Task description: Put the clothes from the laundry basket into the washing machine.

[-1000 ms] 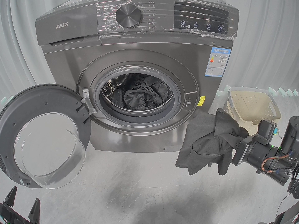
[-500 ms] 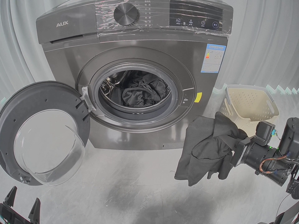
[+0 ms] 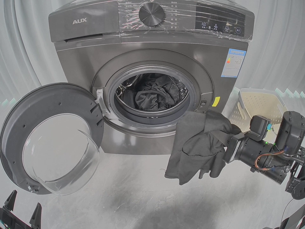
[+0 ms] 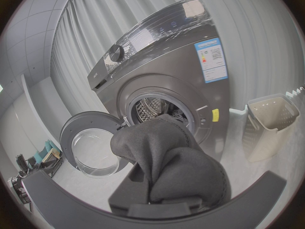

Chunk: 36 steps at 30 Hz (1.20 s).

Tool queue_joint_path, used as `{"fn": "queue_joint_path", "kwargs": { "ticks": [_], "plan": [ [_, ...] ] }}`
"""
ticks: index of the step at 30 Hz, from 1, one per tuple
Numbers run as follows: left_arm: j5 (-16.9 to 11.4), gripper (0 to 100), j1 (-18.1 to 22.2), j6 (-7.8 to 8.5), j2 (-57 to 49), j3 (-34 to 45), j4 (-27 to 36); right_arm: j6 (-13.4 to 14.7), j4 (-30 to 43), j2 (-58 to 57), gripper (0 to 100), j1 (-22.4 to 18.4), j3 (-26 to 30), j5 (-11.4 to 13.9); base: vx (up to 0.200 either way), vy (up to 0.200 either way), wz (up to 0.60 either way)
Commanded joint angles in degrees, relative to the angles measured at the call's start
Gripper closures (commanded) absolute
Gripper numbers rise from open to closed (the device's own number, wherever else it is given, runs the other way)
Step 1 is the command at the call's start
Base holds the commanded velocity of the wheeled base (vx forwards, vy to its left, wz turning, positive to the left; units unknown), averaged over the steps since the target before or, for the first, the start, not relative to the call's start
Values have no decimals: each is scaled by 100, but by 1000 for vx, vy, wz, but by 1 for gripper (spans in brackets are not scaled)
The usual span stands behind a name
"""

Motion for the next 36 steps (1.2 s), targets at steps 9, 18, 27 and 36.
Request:
{"fn": "queue_joint_path", "kwargs": {
  "ticks": [9,18,27,36],
  "plan": [
    [-187,0,2,77,-96,101,-20,36,-83,505,100,441,-723,-158,0,0,0],
    [-749,0,20,-275,484,-1287,-583,36,-320,944,100,441,-1022,-166,0,0,0],
    [-2683,0,-33,59,2971,-1059,-935,98,-645,1463,100,537,-1505,-70,0,0,0],
    [-3034,0,-516,463,5195,-567,-2938,80,-979,1700,100,564,-1795,-61,0,0,0]
  ]
}}
